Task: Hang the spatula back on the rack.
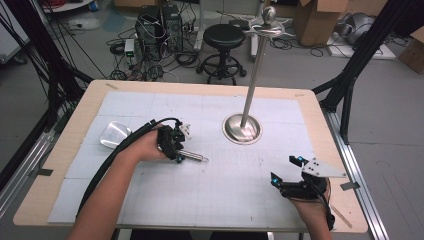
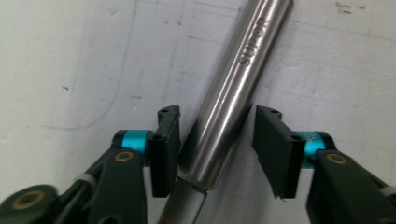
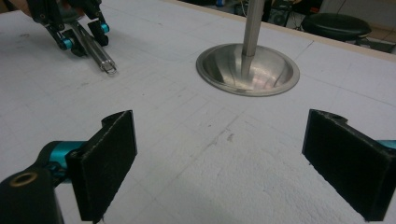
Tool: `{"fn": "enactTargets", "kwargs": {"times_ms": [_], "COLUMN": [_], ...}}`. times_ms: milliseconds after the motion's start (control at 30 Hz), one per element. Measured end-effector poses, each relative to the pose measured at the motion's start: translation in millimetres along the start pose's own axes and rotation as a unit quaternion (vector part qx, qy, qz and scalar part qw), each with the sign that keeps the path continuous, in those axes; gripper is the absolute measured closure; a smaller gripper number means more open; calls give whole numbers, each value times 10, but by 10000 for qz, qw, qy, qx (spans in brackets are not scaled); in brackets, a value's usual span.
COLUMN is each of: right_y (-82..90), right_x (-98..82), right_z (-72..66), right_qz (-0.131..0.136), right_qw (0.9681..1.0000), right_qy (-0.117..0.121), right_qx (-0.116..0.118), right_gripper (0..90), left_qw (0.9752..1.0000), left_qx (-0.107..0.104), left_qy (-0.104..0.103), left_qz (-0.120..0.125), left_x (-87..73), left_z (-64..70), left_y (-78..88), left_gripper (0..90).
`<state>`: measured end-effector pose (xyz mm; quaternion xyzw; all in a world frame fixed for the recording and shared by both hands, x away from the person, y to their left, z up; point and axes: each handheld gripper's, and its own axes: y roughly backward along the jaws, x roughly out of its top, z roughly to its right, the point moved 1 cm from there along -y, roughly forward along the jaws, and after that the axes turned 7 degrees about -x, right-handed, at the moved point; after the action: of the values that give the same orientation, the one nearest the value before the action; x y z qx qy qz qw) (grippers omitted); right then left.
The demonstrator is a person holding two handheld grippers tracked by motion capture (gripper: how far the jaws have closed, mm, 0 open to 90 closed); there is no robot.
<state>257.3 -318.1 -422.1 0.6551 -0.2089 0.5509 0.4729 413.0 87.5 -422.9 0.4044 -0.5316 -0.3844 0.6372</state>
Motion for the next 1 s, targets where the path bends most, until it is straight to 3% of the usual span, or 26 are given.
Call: {"fn": "enactTargets", "kwargs": {"times_ms": [233, 467, 700, 767, 867, 1000], "right_y": [3, 13, 11, 16, 13, 12], "right_x": [7, 4, 4, 5, 1, -3], "right_z": [-21, -14, -22, -20, -13, -14], "right_qz": [-1, 2, -13, -14, -12, -44], "right_qw": [10000, 10000, 10000, 10000, 10000, 10000], "right_qy": [28, 20, 15, 15, 33, 5], "right_qx": [1, -11, 4, -6, -16, -8], "right_gripper": [86, 86, 86, 86, 86, 86], "left_qw": [9998, 9995, 9995, 9995, 9992, 9993], "left_qx": [117, 80, 109, 97, 120, 167], "left_qy": [-132, -220, -151, -66, 277, 233], "left_qz": [-119, -197, -256, -295, -261, -256], "left_x": [29, 48, 60, 67, 76, 74], "left_z": [43, 84, 116, 132, 130, 137], "left_y": [-3, -4, -9, -10, -14, -13], "left_gripper": [573, 656, 681, 685, 686, 687]}}
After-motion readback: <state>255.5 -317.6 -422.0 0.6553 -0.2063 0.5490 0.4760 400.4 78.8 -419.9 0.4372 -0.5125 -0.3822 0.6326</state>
